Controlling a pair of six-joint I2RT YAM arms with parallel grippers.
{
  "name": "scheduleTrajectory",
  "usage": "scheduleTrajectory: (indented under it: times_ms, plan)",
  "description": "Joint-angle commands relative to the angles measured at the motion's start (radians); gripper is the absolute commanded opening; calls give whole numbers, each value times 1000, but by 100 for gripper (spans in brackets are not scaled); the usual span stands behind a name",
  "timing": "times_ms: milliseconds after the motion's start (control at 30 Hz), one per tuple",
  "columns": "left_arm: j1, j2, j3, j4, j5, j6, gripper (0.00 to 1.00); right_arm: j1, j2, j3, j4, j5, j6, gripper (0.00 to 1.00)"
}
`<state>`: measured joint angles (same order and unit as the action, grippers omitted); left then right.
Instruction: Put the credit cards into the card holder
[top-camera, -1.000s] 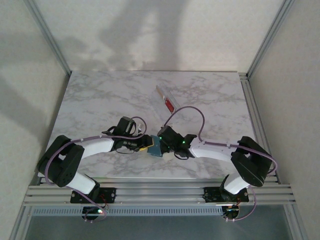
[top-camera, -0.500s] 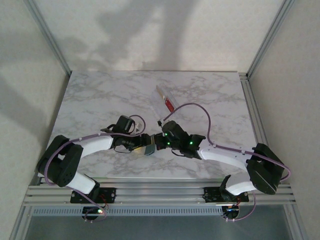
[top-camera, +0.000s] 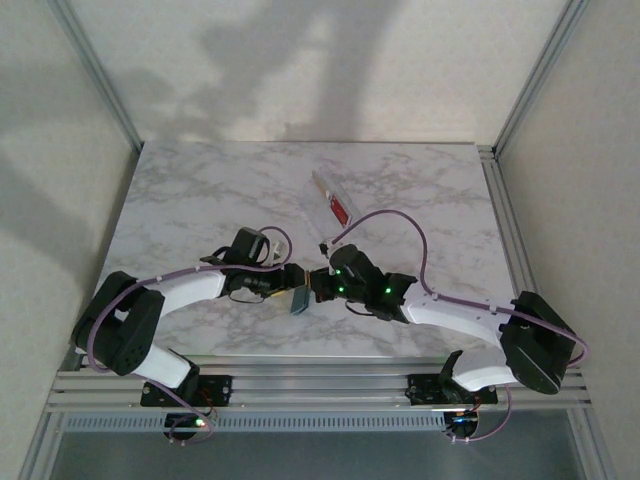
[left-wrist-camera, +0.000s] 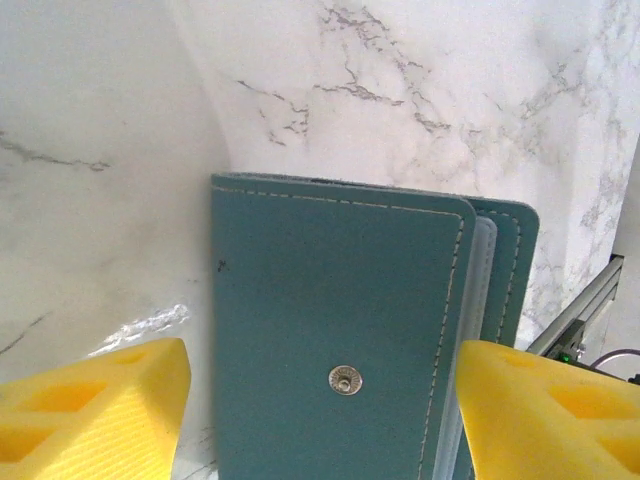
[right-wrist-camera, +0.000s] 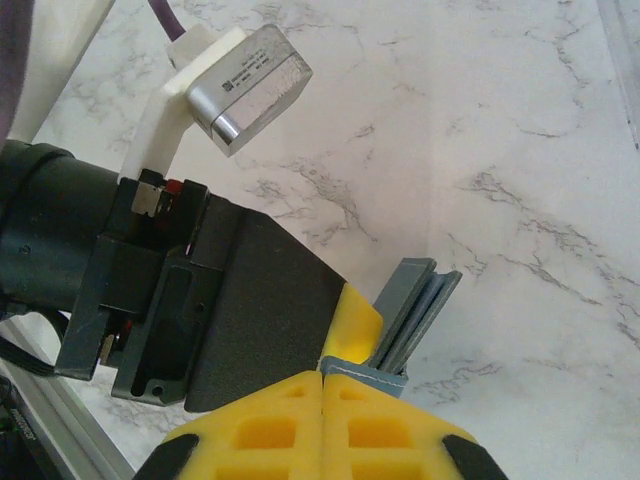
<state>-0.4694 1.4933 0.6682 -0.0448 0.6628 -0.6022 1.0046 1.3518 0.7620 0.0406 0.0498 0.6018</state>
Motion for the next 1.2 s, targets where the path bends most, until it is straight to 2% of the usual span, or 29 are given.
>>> scheduleTrajectory:
  times_ms: [0, 167, 467, 600, 700, 800, 1167]
  plan:
    - [5, 24, -2, 37, 28, 2, 69, -8, -10, -19, 48, -14, 23, 0]
    - [-5, 31, -13, 56, 22, 5, 70, -13, -22, -25, 41, -9, 32, 0]
    - [-17, 44, -44, 133, 77, -14, 73, -34, -52, -17, 19, -37, 24, 0]
    - [-20, 71, -25, 103, 63, -3, 72, -38, -57, -25, 23, -36, 37, 0]
    - [-27, 95, -48, 182, 91, -40, 72, -39, -47, -33, 45, -53, 45, 0]
    - [-31, 131, -31, 179, 110, -42, 71, -39, -46, -37, 43, -50, 57, 0]
    - [-29, 68, -62, 253, 137, -88, 73, -39, -74, -42, 25, -16, 31, 0]
